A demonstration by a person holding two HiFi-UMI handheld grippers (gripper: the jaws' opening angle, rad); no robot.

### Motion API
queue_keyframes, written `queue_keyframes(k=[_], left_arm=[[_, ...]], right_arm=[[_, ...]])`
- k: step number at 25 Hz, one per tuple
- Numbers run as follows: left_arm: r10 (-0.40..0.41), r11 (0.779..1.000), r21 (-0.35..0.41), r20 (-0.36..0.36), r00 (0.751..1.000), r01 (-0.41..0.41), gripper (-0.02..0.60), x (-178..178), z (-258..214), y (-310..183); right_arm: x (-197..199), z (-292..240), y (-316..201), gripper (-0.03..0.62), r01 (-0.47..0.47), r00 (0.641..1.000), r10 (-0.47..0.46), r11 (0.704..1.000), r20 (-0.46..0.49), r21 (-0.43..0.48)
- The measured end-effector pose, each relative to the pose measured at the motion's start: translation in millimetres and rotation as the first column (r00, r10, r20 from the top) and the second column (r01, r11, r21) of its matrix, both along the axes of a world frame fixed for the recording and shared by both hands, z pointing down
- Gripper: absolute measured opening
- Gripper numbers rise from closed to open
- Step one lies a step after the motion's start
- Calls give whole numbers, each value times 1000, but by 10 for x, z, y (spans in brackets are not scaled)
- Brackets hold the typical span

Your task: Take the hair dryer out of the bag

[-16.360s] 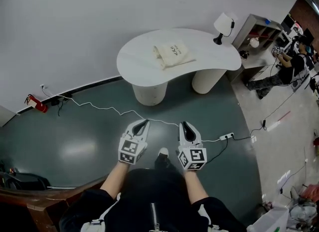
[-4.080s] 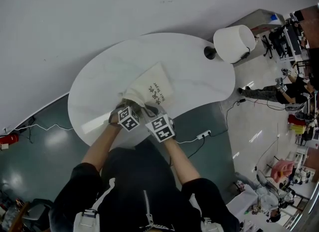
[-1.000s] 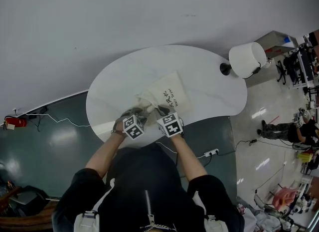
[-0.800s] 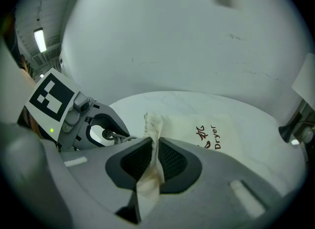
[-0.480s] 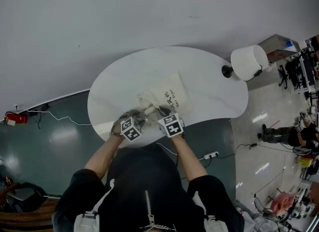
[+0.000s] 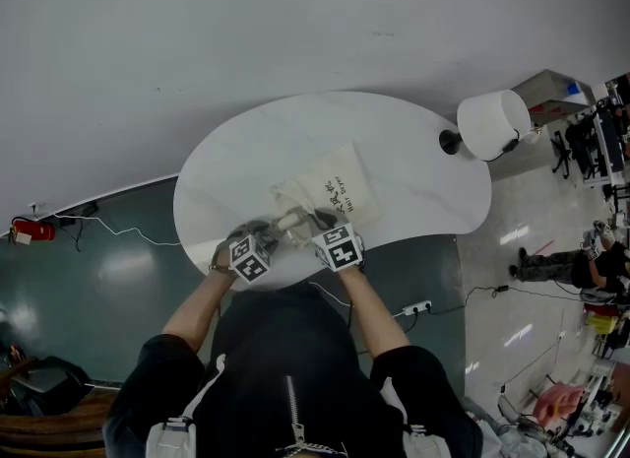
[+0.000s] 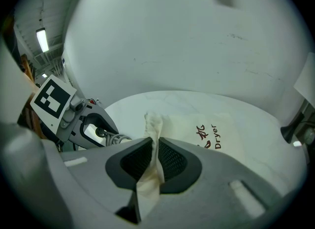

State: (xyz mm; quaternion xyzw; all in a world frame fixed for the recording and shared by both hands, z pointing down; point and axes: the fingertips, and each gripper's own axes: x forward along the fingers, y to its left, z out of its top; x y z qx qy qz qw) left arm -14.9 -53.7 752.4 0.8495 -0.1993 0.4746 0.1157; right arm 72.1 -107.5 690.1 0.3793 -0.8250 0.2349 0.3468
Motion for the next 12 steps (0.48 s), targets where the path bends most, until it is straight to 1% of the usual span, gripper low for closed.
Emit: queue_keyframes(k=[12], left_arm=[[-40,999,-36,18,999,40,198,-241,87,138]], right_arm=[[-4,8,6,38,7,1000,-7,1000,1,-3]])
